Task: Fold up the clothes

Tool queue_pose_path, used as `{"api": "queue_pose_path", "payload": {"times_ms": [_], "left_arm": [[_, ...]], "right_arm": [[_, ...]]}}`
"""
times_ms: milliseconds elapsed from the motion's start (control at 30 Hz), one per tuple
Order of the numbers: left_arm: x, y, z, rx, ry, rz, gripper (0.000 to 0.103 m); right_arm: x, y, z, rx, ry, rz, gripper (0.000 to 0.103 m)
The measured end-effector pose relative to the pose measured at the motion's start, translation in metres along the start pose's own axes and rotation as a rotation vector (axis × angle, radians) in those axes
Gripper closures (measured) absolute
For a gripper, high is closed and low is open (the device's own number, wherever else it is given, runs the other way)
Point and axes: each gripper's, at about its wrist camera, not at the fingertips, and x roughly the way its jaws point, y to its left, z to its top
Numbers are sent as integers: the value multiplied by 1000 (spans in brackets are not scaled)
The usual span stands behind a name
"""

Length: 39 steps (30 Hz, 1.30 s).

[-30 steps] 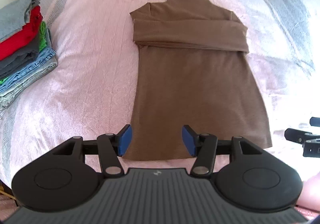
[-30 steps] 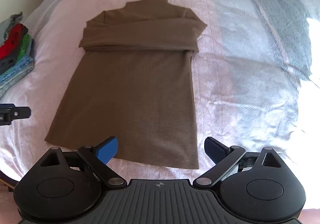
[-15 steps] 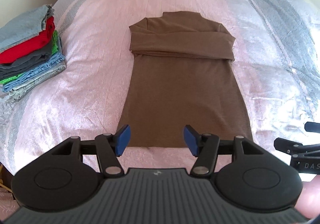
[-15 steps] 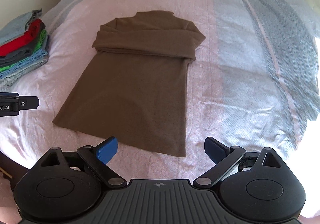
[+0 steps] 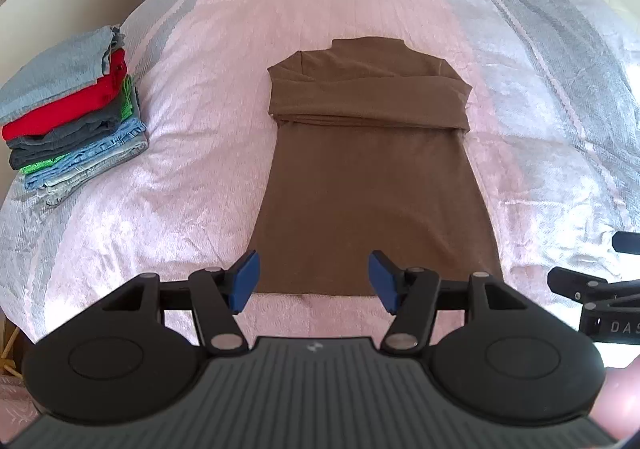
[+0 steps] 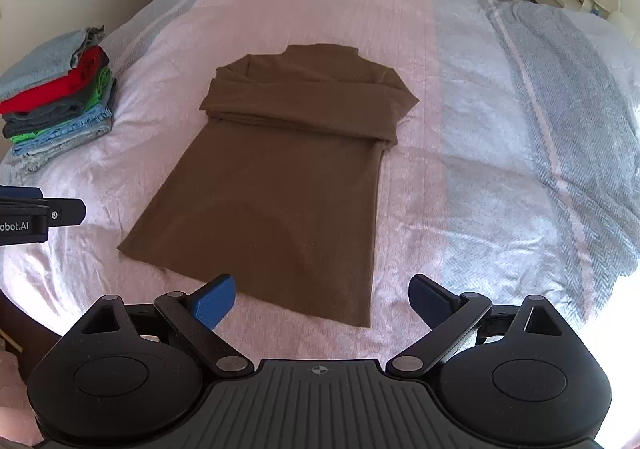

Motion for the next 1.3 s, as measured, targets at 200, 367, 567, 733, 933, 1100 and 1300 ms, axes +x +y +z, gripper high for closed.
{"api": "queue_pose_path", "payload": {"times_ms": [200, 367, 567, 733, 933, 1100, 1300], "left_arm": [[-3, 0, 2, 7, -9, -1, 42], [0, 0, -1, 3, -2, -3, 42], [24, 20, -17, -37, 31, -51, 42], [62, 50, -36, -100, 118, -46, 49], [129, 95, -57, -171, 166, -99, 54], [190, 129, -58, -198, 147, -189, 59], [248, 153, -55, -177, 162, -332, 61]], "right_arm": [[-4, 1, 2, 6, -8, -10, 7], [-3, 3, 1, 4, -1, -12, 7], [9, -1, -8, 28, 20, -1, 7], [34, -19, -22, 91, 82, 25, 7], [88, -47, -35, 168, 168, 69, 7], [137, -88, -29, 220, 120, 139, 8], [185, -133, -24, 271, 79, 258, 19]]}}
